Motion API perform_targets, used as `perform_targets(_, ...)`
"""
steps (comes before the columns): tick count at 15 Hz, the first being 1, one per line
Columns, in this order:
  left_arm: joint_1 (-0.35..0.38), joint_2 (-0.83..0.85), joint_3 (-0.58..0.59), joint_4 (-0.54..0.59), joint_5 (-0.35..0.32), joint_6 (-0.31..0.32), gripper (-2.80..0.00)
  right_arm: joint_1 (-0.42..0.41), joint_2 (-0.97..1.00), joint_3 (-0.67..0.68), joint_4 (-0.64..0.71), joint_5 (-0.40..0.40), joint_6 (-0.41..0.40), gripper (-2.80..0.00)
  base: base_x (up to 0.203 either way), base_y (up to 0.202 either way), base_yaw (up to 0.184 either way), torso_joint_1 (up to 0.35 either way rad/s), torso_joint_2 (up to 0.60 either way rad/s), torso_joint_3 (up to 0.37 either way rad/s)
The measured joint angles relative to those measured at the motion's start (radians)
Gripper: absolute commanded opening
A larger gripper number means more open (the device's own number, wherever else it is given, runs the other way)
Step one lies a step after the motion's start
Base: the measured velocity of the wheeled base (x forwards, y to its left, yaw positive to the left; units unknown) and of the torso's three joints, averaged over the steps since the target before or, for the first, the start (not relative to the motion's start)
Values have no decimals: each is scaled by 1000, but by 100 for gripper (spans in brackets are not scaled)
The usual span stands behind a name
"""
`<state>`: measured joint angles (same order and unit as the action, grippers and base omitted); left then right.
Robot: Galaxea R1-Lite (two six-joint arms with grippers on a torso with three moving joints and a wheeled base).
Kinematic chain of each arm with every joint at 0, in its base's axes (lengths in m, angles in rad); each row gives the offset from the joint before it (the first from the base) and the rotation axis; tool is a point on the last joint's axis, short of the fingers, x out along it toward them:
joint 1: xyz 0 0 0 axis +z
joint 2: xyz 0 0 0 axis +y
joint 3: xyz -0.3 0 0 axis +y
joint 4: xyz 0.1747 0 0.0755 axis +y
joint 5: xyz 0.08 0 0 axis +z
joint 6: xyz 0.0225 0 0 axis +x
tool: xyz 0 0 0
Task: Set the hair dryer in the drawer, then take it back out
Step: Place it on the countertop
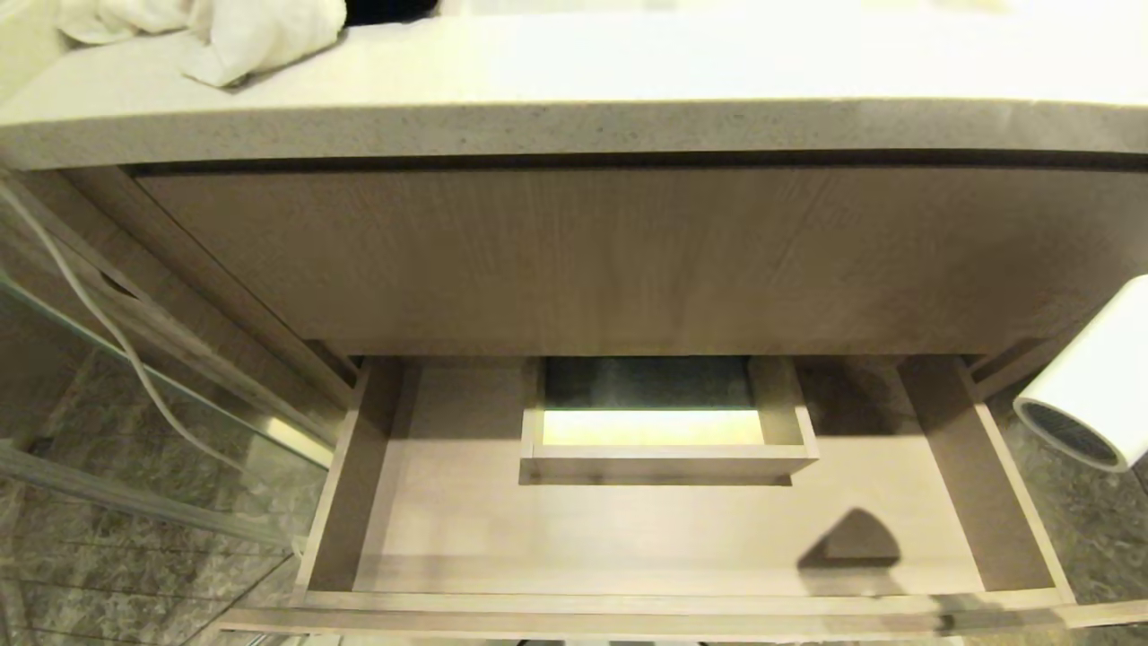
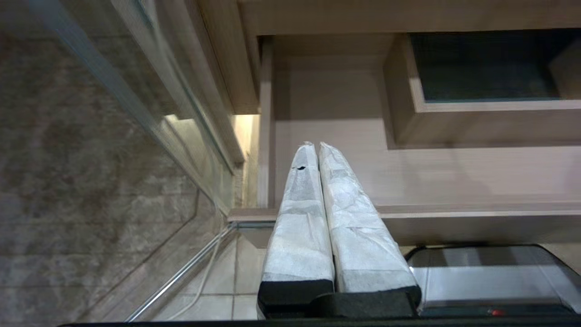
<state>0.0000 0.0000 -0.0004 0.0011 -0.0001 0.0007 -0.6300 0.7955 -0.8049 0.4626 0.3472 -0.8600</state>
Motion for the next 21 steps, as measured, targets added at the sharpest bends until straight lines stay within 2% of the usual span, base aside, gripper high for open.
perform_targets(2,0,0,0,-1,0,0,-280,2,-49,2,47,1,0,-280,0,0,0,62,-98,-41)
perform_targets(10,0,0,0,1,0,-1,-280,3,-131,0,49,-1,1,-280,0,0,0,15,-24,-12)
perform_targets(13,0,0,0,1,0,-1,-280,3,-150,-1,53,3,1,-280,0,0,0,120,-373,-165)
perform_targets(21,0,0,0,0,0,1,-280,2,-166,0,47,-1,1,-280,0,0,0,304,-509,-230)
